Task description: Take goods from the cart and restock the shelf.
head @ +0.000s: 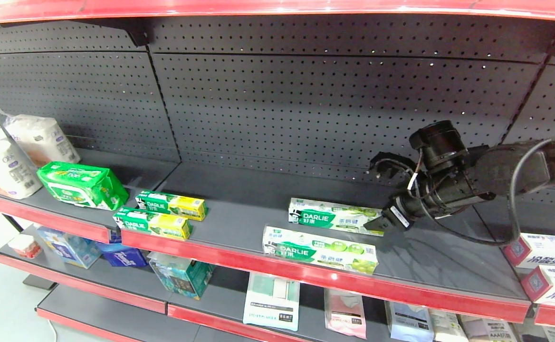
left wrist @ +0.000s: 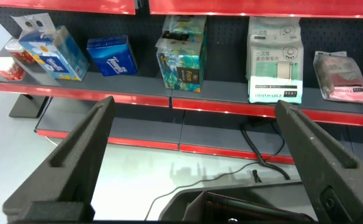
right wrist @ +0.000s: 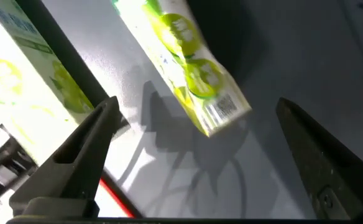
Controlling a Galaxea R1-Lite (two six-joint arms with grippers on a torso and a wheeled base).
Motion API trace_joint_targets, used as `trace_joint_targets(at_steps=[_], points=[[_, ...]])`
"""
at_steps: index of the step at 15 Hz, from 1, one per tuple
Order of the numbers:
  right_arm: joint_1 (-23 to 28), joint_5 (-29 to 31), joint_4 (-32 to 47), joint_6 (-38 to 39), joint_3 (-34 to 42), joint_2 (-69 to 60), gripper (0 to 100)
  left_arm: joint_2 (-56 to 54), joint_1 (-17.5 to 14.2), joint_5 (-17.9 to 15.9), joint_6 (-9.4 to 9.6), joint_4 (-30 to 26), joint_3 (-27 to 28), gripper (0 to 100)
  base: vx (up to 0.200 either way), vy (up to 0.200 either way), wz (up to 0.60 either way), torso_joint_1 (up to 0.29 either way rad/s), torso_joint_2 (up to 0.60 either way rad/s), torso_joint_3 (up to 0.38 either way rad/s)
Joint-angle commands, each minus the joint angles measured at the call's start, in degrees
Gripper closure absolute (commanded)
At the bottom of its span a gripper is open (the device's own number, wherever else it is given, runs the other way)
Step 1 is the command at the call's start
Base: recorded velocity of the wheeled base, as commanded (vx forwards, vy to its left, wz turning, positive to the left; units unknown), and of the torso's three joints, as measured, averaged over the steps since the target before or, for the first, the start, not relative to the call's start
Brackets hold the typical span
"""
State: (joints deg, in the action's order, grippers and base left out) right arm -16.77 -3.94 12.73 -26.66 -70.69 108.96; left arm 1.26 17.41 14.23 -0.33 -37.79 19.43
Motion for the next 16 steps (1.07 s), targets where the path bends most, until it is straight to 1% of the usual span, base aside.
trace_joint_targets(at_steps=[1,3,4,5,6,7,9,10,11,12,13,16], points=[[0.08,-0.02,0.02,1.61,3.11,-4.46,0,0.06,-0.01,-0.08,-0.02,0.00,-0.01,0,0.000,0.000,0.00,0.000,0.00,0.000],[0.08,-0.02,-1.30,2.05,6.27,-7.36,0,0.15,-0.01,-0.16,-0.02,0.00,-0.01,0,0.000,0.000,0.00,0.000,0.00,0.000],[-0.01,0.07,-7.45,3.28,12.25,-11.31,0,0.41,-0.01,-0.25,-0.11,0.00,-0.01,0,0.000,0.000,0.00,0.000,0.00,0.000],[-0.19,0.33,-11.85,3.99,15.85,-13.33,0,0.50,0.08,-0.34,-0.11,0.00,-0.01,0,0.000,0.000,0.00,0.000,0.00,0.000],[-0.63,0.51,-15.72,4.51,19.63,-15.80,0,0.50,0.08,-0.34,-0.02,0.00,-0.01,0,0.000,0.000,0.00,0.000,0.00,0.000],[-0.89,0.69,-17.91,5.22,23.06,-18.26,0,0.50,0.08,-0.52,-0.11,0.00,-0.01,0,0.000,0.000,0.00,0.000,0.00,0.000],[-1.51,1.92,-20.46,6.71,30.53,-25.38,0,0.68,-0.01,-0.60,-0.46,0.00,-0.01,0,0.000,0.000,0.00,0.000,0.00,0.000],[-1.51,1.92,-20.73,7.32,31.41,-26.43,0,0.68,-0.01,-0.60,-0.55,0.00,-0.01,0,0.000,0.000,0.00,0.000,0.00,0.000],[-1.59,1.92,-22.57,9.79,34.75,-31.35,0,1.03,-0.01,-0.60,-0.99,0.00,-0.01,0,0.000,0.000,0.00,0.000,0.00,0.000],[-1.59,2.00,-23.71,10.49,36.42,-33.37,0,1.21,0.08,-0.60,-0.99,0.00,-0.01,0,0.000,0.000,0.00,0.000,0.00,0.000],[-1.33,3.67,-26.00,11.10,40.99,-39.44,0,2.17,-0.01,-0.60,-0.99,0.00,-0.01,0,0.000,0.000,0.00,0.000,0.00,0.000],[-1.24,5.70,-26.35,14.44,50.13,-53.59,0,2.88,0.08,-0.69,-0.99,0.00,-0.01,0,0.000,0.000,0.00,0.000,0.00,0.000]])
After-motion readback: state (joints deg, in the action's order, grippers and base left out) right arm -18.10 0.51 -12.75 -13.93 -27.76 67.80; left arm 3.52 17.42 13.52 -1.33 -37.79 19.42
